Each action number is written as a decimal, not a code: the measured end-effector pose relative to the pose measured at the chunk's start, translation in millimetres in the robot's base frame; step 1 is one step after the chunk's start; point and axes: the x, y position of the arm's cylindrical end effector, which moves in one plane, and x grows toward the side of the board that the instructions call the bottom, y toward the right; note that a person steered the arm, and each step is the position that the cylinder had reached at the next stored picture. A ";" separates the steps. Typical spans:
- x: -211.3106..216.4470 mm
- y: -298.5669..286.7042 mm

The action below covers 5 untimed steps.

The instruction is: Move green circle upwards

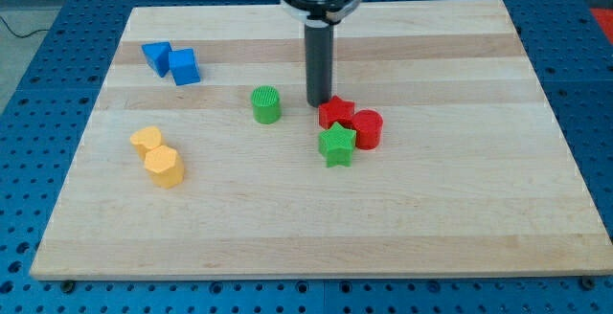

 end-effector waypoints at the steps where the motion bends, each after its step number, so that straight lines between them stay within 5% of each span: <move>1: 17.3 -34.6; 3: 72.8 -88.8; 5: 35.7 -98.1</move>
